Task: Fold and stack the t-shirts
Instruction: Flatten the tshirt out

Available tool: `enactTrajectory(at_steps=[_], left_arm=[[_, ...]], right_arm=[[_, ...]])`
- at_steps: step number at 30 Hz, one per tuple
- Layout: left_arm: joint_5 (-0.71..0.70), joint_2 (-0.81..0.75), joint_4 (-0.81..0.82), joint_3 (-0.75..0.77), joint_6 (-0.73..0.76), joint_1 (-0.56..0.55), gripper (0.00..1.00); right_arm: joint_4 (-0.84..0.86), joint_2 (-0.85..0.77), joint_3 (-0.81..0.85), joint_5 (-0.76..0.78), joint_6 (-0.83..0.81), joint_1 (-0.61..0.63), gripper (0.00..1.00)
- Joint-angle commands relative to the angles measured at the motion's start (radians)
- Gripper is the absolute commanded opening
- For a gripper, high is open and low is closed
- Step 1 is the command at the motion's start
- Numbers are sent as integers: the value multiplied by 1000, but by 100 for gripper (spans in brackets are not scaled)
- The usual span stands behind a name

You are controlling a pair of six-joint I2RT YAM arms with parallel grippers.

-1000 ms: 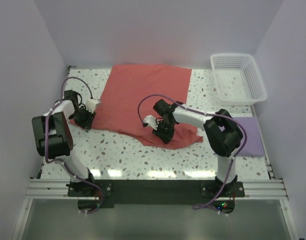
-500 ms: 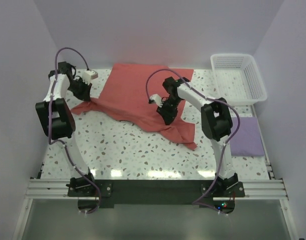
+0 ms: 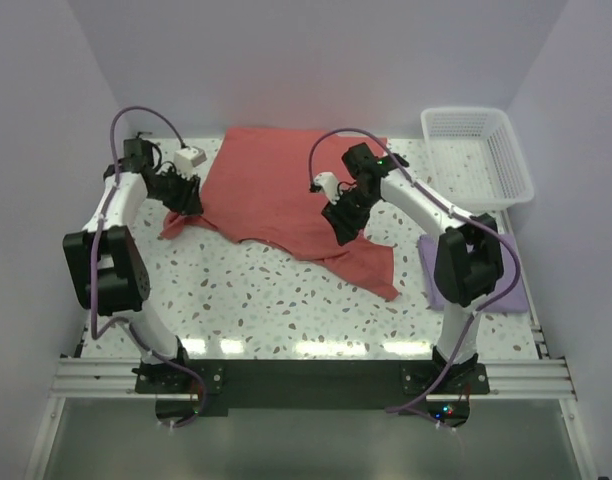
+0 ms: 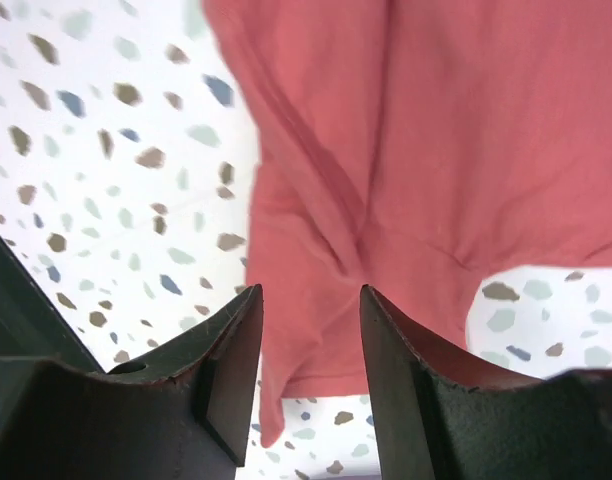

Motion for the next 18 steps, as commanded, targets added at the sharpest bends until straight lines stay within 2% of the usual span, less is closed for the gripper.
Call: enactTrajectory(at_steps=[1,4,6,9,10,13,18], left_arm=[[54,-74,80,-96,9,-95,43],[42,-42,78,-112,51,-158,48],[65,-6,-8,-72,150,-172,51],[97,34,-96,-47,369,-175,52],[98,28,-105,-67,496,-174,52],[112,-12,-85,-134,714,-172,52],[154,-12,-122,-153,966,-174,53]], right_arm=[[92,-36,-22,-17,21,88,47],[112,4,-13,3,-17,149,48],[119,42,15,11,-48,177,50],[127,76,29,17,-94,189,51],[141,79,22,29,-122,192,52],[164,88,-5,37,-168,191,54],[185,87,-24,25,-199,191,52]])
